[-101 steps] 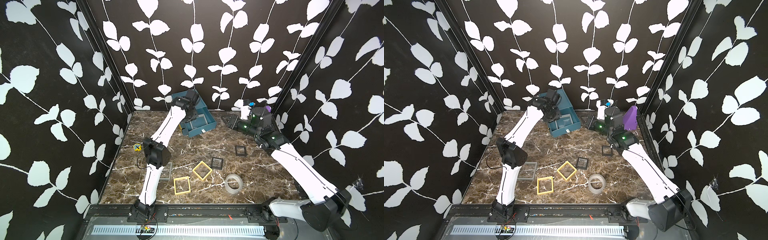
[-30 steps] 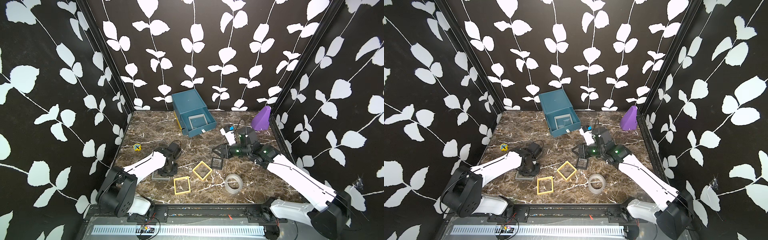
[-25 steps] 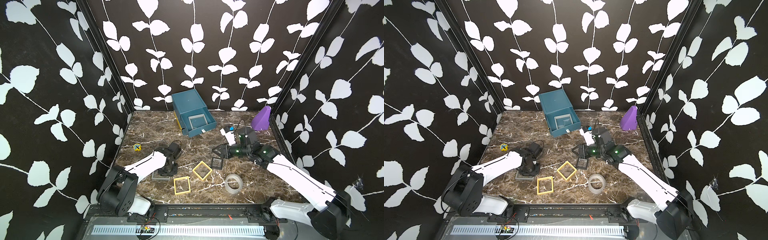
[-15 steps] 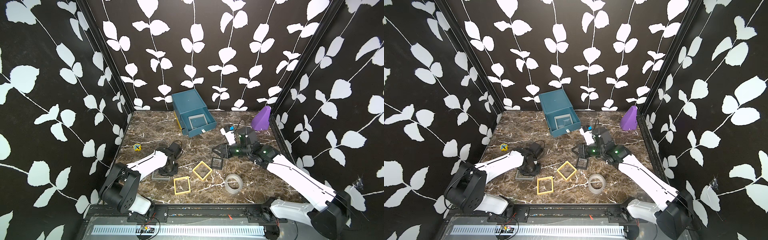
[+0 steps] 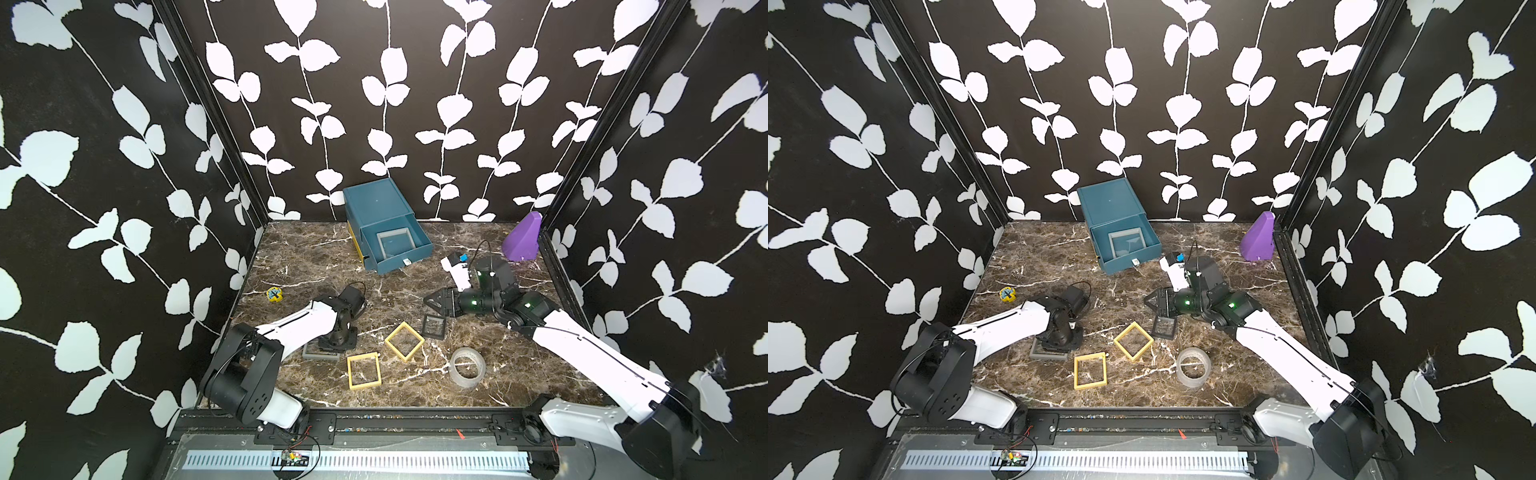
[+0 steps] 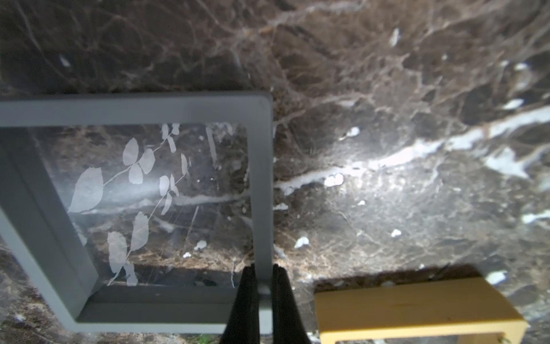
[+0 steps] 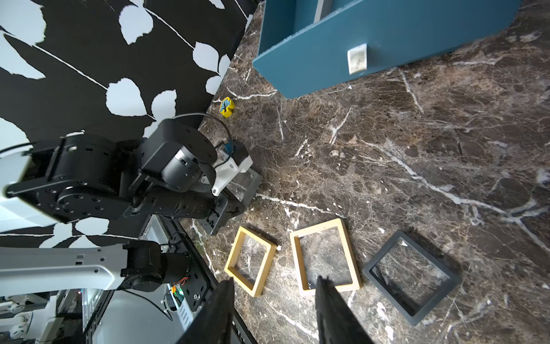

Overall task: Place the brooch boxes into the drawer by color
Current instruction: Pick up the brooch box from the center of the board, then place the brooch box in the drawer.

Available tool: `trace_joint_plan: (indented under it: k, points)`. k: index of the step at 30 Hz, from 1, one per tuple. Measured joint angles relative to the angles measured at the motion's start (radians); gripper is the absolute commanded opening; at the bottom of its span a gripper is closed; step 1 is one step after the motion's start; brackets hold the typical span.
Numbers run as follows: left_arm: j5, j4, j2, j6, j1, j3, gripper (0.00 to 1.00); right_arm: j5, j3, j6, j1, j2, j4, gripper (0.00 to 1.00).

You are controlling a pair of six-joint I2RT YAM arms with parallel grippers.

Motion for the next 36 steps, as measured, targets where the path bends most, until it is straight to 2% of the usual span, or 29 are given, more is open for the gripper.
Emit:
trace_joint_plan:
  k: [4,7,11,16,23,29,33,36]
  points:
    - [-0.02,-0.056,0.0,-0.022,0.0,0.048,0.0,0.0,0.0,0.021,-0.002,0.0,0.023,0.46]
    - [-0.039,-0.122,-0.001,-0.042,0.0,0.138,0.0,0.005,0.001,0.032,-0.005,0.0,0.034,0.45]
    - [-0.066,-0.23,-0.001,-0.061,0.0,0.298,0.0,0.023,0.033,0.042,-0.02,0.001,0.026,0.45]
    - [-0.099,-0.385,0.026,-0.071,0.0,0.576,0.0,0.069,0.138,0.043,-0.042,0.016,0.03,0.45]
    - [-0.105,-0.567,0.235,-0.068,0.0,1.105,0.0,0.158,0.275,0.04,-0.06,0.087,0.014,0.44]
    - [-0.052,-0.645,0.465,-0.066,-0.002,1.548,0.0,0.212,0.344,0.035,-0.071,0.146,-0.003,0.45]
    - [0.002,-0.639,0.569,-0.075,-0.013,1.72,0.0,0.233,0.344,0.037,-0.082,0.16,0.002,0.46]
    - [0.037,-0.62,0.605,-0.089,-0.026,1.751,0.0,0.248,0.344,0.039,-0.097,0.178,0.024,0.47]
